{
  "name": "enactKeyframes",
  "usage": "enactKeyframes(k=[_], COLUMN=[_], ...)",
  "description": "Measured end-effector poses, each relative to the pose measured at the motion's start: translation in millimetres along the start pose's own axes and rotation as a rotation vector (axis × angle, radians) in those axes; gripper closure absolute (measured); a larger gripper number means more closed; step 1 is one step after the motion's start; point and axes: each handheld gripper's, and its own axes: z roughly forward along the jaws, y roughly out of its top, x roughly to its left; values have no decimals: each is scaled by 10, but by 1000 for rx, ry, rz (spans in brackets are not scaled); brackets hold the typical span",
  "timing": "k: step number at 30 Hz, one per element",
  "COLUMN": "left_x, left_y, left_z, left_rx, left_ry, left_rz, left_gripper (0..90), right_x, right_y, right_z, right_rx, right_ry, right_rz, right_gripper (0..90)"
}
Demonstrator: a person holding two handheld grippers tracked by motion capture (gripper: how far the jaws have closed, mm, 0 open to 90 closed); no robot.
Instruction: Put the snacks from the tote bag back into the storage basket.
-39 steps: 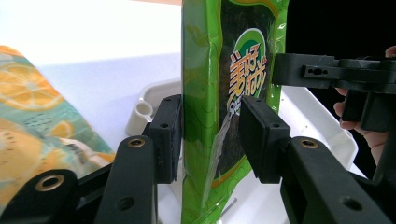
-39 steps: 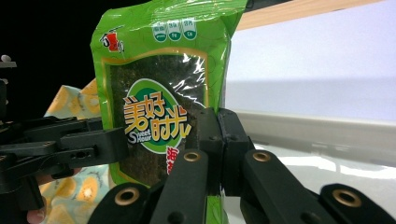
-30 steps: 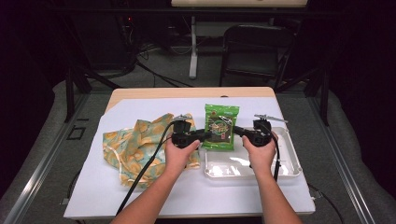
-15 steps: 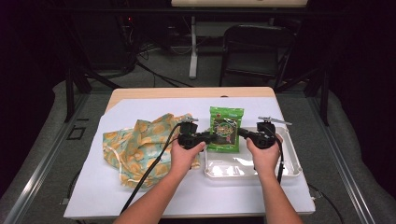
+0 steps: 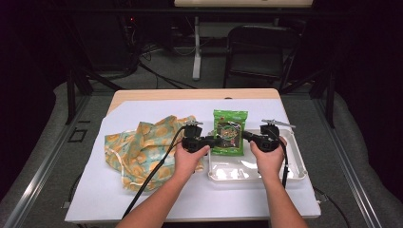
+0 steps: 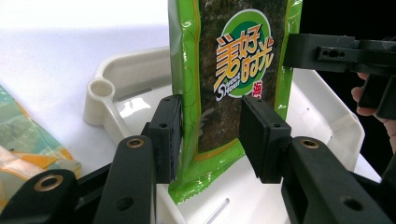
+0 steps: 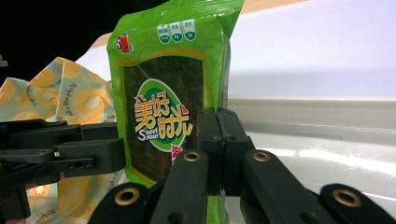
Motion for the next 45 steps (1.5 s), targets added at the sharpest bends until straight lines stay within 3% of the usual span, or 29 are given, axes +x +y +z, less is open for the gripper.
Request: enactKeyframes(k=[10,23,27,33,40,45], left_x=[13,38,46,66,59,40], left_y=[11,14,11,2,1,8], left_z=[-23,-103,-144,-218,-305,-371], left_rx=[-3,2,-17,-29,-40,-53], left_ry=[6,34,31,34,38,36], left_rz=[-3,7,2,1,8,15], left_gripper=[580,565,561,559,558,558], right_x=[16,23,9,-46,-143,-193], right_y=[-15,-42,-39,-39,-38,-22], right_z=[23,111,135,187,251,269], right_rx=[-11,15,18,27,28,43], right_ry=[-3,-19,-23,-40,-31,-32], right_rz=[-2,-25,-25,-4,48,60], right_gripper=[898,898,898,898,898,898])
